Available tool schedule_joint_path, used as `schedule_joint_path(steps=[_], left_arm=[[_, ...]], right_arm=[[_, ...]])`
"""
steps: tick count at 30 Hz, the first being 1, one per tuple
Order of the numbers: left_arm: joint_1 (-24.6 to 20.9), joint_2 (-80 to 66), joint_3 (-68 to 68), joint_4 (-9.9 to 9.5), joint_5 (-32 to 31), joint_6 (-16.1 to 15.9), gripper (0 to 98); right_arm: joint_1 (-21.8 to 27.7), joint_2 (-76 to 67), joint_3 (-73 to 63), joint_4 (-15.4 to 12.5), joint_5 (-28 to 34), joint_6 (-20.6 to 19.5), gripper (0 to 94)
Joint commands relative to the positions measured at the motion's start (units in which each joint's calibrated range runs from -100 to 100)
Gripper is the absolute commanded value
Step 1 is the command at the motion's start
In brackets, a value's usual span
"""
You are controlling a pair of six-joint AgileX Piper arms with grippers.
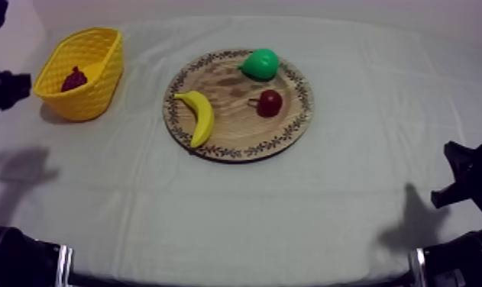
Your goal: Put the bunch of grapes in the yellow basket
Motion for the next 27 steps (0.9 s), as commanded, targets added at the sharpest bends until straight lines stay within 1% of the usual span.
schedule_joint_path(steps=[1, 4, 8, 12, 15, 19, 21, 27], left_arm=[[-0.37, -10.56, 7.96, 0.21, -2.15, -0.24, 5.2], [-0.75, -17.0, 13.03, 0.3, -4.53, -0.74, 1.8], [-0.79, -24.16, 19.52, -0.05, -8.26, -1.63, 0.5], [-0.39, -30.92, 26.7, -0.61, -12.41, -1.14, 0.1], [-0.08, -35.38, 31.31, -1.21, -13.96, 0.55, 0.0], [0.36, -39.39, 34.69, -2.0, -15.39, 0.93, 0.0], [0.65, -40.65, 35.28, -2.15, -15.48, 1.66, 0.0], [1.03, -45.51, 35.86, -2.3, -15.44, 7.29, 0.0]], right_arm=[[-0.01, 0.0, 0.0, -0.01, -0.01, -0.01, 0.3], [-0.01, 0.0, 0.0, -0.01, -0.01, -0.03, 0.3], [-0.01, 0.0, 0.0, -0.01, -0.01, -0.04, 0.3], [-0.01, 0.0, 0.0, -0.01, -0.01, -0.05, 0.3], [-0.01, 0.0, 0.0, -0.01, -0.01, -0.02, 0.3], [-0.01, 0.0, 0.0, -0.01, -0.01, -0.01, 0.3], [-0.01, 0.0, 0.0, -0.01, -0.01, -0.01, 0.3], [-0.01, 0.0, 0.0, -0.01, -0.01, -0.01, 0.3]])
